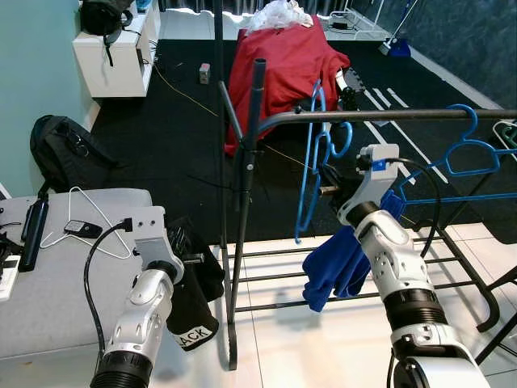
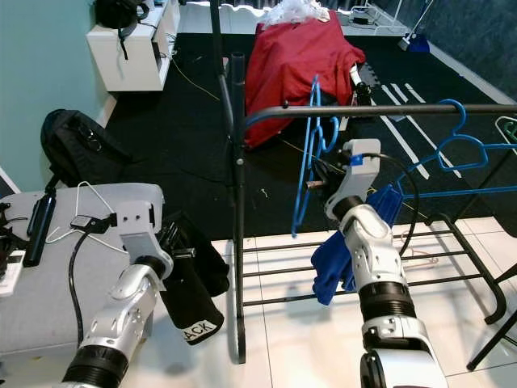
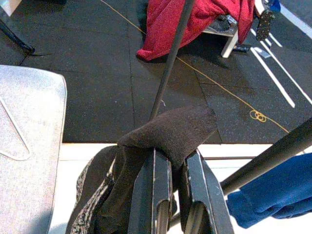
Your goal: Hang hanger
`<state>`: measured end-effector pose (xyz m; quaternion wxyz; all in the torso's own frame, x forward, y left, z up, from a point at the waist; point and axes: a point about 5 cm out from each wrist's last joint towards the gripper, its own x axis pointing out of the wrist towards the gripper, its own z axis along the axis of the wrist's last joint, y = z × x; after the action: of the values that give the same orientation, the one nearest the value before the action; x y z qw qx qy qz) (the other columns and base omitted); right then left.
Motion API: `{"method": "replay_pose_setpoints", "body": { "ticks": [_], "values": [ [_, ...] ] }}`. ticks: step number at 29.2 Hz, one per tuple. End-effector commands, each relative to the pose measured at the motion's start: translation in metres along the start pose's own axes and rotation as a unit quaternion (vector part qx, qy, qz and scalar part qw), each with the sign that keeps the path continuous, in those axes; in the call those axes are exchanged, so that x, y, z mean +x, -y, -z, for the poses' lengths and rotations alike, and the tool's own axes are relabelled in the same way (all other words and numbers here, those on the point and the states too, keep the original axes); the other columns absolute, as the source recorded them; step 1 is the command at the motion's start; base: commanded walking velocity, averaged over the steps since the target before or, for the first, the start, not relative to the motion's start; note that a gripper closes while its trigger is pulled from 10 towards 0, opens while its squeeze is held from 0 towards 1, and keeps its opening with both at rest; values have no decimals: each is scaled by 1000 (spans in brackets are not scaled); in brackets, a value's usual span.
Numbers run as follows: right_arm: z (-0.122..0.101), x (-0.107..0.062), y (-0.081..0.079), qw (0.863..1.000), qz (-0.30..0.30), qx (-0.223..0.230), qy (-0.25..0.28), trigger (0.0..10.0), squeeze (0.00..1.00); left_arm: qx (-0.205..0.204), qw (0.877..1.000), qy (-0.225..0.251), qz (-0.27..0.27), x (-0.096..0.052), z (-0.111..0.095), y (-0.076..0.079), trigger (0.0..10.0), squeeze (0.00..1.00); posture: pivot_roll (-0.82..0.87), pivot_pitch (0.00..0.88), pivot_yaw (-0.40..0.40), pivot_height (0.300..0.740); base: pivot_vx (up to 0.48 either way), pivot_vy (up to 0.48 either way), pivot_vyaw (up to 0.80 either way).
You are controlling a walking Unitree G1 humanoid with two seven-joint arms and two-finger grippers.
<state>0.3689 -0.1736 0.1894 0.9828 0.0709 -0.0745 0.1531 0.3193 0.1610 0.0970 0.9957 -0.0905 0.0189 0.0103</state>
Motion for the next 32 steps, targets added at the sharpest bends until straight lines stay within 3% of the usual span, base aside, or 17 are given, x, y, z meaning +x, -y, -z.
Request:
{"method": "replay_pose_setpoints", "body": {
  "ticks": [1,9,13,19,24,32],
  "values": [
    [-10,1,2,1000,4,-4,19,10000,0,4,1000,9,8,-1,-3,2,10000,0,-93,97,-49,740,0,0,0],
    [-5,-3,-7,1000,2,4,19,10000,0,11,1000,5,18,-4,0,4,10000,0,-95,91,-45,740,0,0,0],
    [7,-11,-9,1000,7,11,-6,10000,0,15,1000,4,25,-5,0,5,10000,0,-91,90,-46,740,0,0,0],
    [-7,-8,-5,1000,20,17,12,10000,0,15,999,3,29,-6,0,5,10000,0,-91,89,-42,740,0,0,0],
    [-21,-2,3,999,34,17,-3,10000,0,15,999,4,35,-5,-1,8,10000,0,-90,86,-43,740,0,0,0],
    [-44,4,-2,1000,-5,5,3,10000,0,13,999,3,38,-5,-2,8,10000,0,-89,101,-42,740,0,0,0]
  ]
}}
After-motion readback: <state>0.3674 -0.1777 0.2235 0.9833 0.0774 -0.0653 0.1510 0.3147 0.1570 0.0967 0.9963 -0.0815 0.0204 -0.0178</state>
